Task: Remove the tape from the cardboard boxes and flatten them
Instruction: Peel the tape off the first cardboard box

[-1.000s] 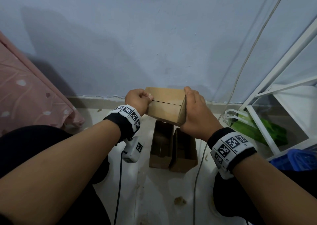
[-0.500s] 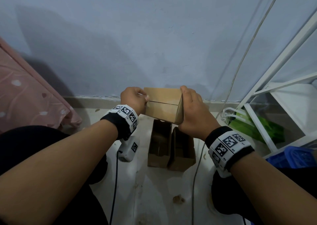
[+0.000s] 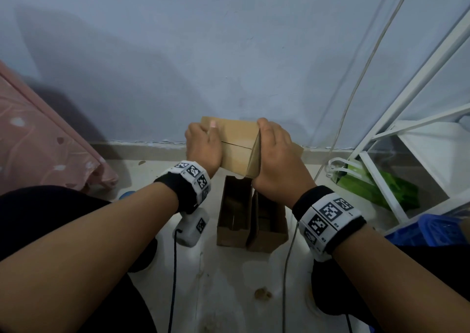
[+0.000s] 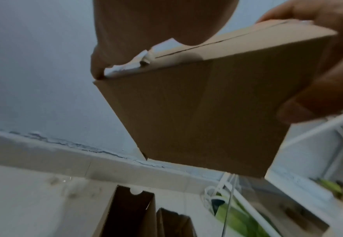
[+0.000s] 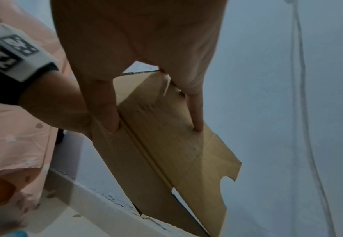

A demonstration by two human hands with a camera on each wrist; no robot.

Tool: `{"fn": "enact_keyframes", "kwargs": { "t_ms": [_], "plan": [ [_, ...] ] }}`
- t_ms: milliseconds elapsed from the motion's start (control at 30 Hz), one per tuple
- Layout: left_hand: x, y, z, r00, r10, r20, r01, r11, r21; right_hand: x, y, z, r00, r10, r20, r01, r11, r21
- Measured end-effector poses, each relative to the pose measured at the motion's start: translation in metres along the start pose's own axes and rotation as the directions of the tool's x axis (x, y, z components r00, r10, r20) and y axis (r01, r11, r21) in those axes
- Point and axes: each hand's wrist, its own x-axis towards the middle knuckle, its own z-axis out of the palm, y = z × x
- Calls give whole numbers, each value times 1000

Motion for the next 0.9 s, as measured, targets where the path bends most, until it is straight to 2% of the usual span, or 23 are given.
{"fn": "enact_keyframes", "kwargs": {
  "t_ms": [100, 167, 333, 567, 733, 900],
  "plan": [
    [14, 5, -13, 963, -262, -67, 248, 954, -170, -2, -7, 3, 997, -80, 21, 80, 997, -10],
    [20, 2, -20, 941, -337, -46, 327, 933, -152, -3, -12, 4, 995, -101, 27, 101, 995, -2],
    [17, 2, -24, 954, -298, -2, 297, 952, -72, -3, -21, 1, 990, -135, 45, 138, 989, -50],
    [10, 13, -26, 930, -363, 55, 366, 907, -209, -4, -26, -5, 986, -148, 72, 158, 973, -171],
    [9, 15, -27, 928, -371, 44, 369, 893, -258, -11, -41, -1, 985, -167, 41, 172, 955, -243],
    [14, 8, -31, 924, -382, -8, 364, 886, -289, -12, -44, -3, 978, -208, 22, 208, 953, -220]
  ]
}}
